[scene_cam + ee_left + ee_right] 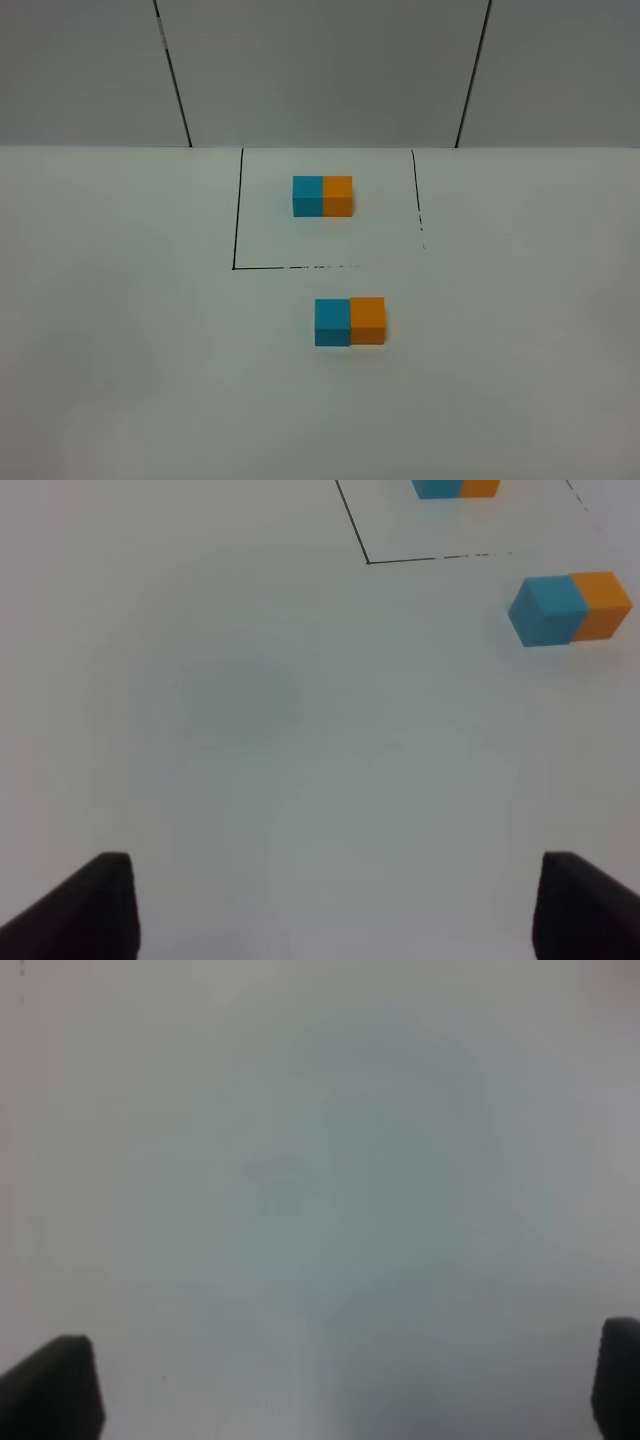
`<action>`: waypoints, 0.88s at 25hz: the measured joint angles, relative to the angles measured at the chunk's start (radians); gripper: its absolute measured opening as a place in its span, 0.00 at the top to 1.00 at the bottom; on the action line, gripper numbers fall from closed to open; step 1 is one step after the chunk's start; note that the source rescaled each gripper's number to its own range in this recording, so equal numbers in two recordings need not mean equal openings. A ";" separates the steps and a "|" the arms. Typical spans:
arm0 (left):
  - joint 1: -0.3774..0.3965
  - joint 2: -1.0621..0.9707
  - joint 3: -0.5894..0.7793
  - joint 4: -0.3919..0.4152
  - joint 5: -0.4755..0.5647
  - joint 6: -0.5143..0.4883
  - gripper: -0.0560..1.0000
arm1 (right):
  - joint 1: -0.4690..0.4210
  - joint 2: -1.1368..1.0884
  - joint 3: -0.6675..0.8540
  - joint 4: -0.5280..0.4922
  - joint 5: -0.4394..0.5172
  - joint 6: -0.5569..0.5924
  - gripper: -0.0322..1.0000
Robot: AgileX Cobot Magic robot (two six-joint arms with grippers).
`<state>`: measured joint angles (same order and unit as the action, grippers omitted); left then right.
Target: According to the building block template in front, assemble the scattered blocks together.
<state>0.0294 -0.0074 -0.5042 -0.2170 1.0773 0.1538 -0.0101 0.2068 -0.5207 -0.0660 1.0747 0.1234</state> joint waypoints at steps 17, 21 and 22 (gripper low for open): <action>0.000 0.000 0.000 0.000 0.000 0.000 0.31 | 0.000 -0.213 0.031 0.003 -0.016 0.011 0.25; 0.000 0.000 0.000 0.000 0.000 0.000 0.31 | 0.000 -0.213 0.031 0.003 -0.016 0.011 0.26; 0.000 0.000 0.000 0.000 0.000 0.000 0.31 | 0.000 -0.213 0.031 0.003 -0.016 0.011 0.26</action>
<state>0.0294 -0.0074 -0.5042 -0.2170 1.0773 0.1538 -0.0101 -0.0060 -0.4900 -0.0634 1.0584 0.1346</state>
